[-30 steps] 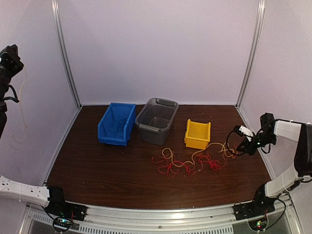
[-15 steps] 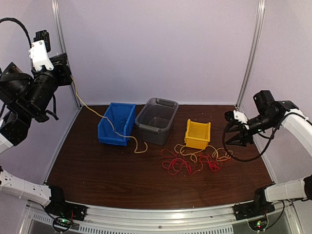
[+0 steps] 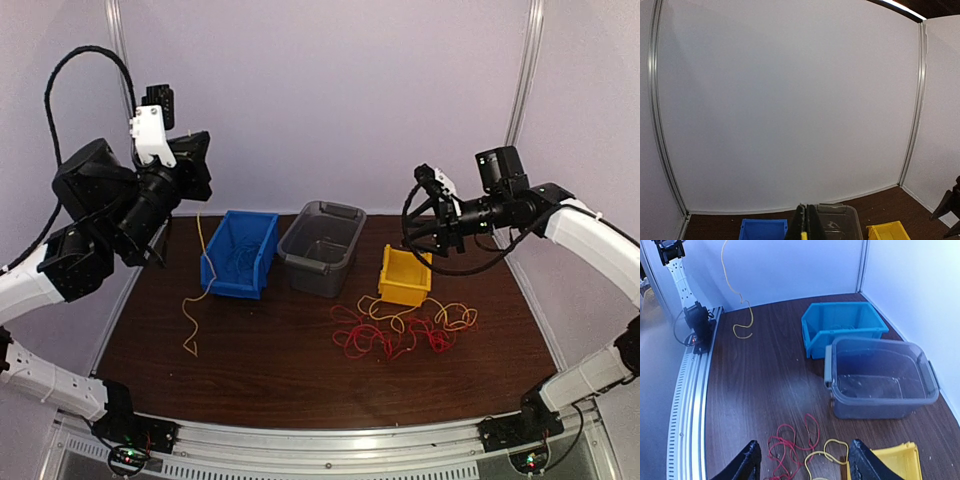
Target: Untangle the cables
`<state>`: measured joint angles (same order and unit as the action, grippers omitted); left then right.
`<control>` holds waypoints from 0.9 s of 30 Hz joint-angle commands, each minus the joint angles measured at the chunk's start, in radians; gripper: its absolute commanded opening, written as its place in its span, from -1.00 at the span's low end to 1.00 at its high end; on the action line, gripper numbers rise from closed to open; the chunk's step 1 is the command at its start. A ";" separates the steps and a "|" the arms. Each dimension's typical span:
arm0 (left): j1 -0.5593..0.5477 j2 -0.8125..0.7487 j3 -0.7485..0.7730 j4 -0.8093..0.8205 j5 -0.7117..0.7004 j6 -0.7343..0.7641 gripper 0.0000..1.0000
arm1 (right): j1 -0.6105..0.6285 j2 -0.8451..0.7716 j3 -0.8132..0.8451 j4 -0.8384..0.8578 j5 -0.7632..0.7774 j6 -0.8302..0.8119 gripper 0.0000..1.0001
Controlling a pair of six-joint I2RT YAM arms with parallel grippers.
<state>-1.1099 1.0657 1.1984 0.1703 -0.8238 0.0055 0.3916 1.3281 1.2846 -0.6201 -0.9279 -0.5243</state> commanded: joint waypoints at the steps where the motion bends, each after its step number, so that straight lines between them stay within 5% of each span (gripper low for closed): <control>1: -0.001 0.047 -0.015 0.012 0.095 -0.110 -1.00 | 0.087 0.057 0.053 0.246 -0.026 0.245 0.28; 10: 0.001 0.151 0.065 0.048 0.214 -0.182 -1.00 | 0.252 0.214 0.023 0.473 0.008 0.340 0.41; 21: 0.036 0.402 0.411 0.031 0.227 -0.049 -1.00 | 0.266 0.250 -0.068 0.460 0.040 0.303 0.42; 27: 0.124 0.513 0.603 0.027 0.320 -0.047 -1.00 | 0.241 0.241 -0.094 0.315 0.016 0.200 0.32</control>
<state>-1.0439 1.5192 1.6669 0.1600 -0.5808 -0.0681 0.6563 1.6112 1.2175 -0.2226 -0.9089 -0.2451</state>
